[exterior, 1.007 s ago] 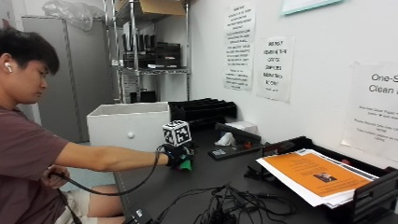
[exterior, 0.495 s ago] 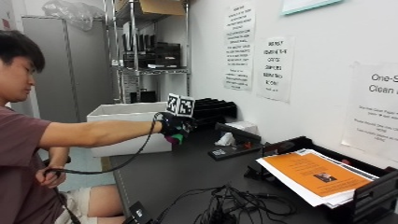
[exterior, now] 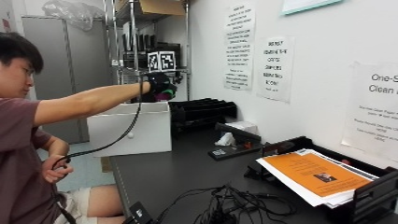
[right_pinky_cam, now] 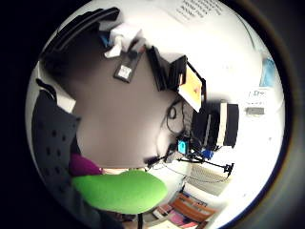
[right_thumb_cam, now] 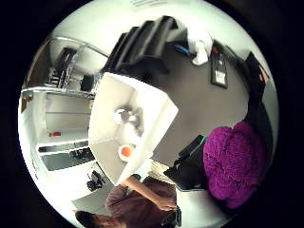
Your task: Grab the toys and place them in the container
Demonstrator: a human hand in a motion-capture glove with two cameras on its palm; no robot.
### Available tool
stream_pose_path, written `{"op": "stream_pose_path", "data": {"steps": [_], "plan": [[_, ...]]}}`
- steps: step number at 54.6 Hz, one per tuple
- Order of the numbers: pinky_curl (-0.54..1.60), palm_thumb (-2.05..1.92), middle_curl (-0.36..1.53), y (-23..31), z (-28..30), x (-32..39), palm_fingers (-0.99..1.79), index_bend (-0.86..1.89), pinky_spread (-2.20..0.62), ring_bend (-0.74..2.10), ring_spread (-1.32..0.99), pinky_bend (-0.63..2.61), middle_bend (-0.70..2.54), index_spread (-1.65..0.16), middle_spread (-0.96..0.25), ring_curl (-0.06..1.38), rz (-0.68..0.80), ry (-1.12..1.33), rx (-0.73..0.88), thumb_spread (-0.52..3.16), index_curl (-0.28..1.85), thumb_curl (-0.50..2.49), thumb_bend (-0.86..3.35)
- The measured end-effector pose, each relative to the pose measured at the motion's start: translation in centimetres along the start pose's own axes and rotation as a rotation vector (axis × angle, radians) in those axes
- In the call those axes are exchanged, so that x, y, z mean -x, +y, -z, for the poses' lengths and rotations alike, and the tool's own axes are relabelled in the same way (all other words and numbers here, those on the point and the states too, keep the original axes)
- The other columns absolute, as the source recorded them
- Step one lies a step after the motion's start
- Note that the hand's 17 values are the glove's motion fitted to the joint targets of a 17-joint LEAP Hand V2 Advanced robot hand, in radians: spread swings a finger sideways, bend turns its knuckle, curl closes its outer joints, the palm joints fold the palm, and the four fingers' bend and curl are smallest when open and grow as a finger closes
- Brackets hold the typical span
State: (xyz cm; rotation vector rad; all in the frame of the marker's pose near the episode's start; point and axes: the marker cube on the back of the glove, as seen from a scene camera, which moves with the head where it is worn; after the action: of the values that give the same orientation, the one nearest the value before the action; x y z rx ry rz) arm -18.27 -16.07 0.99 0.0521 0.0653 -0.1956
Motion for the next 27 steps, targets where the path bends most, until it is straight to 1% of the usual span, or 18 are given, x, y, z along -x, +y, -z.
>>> {"op": "stream_pose_path", "data": {"steps": [7, 11, 19, 27], "plan": [[0.47, 0.52, 0.66, -0.7, 5.0, 5.1, 1.13, 0.78, -0.37, 1.38, -0.29, 1.01, 1.23, -0.23, -0.15, 0.59, 0.069, 0.007, -0.075, 0.72, 0.87, 0.88, -0.01], [0.47, 0.51, 0.67, -0.9, 6.7, 7.8, 1.12, 0.77, -0.37, 1.38, -0.3, 1.01, 1.23, -0.23, -0.15, 0.58, 0.103, 0.013, -0.097, 0.72, 0.89, 0.89, -0.01], [0.47, 0.51, 0.68, -1.4, 8.3, 12.9, 1.13, 0.75, -0.37, 1.38, -0.3, 1.01, 1.22, -0.24, -0.15, 0.58, 0.176, 0.02, -0.129, 0.71, 0.93, 0.92, -0.01], [0.47, 0.5, 0.68, -1.6, 8.1, 16.3, 1.13, 0.72, -0.38, 1.38, -0.3, 1.01, 1.21, -0.24, -0.15, 0.57, 0.252, -0.012, -0.144, 0.71, 0.97, 0.94, -0.01]]}}
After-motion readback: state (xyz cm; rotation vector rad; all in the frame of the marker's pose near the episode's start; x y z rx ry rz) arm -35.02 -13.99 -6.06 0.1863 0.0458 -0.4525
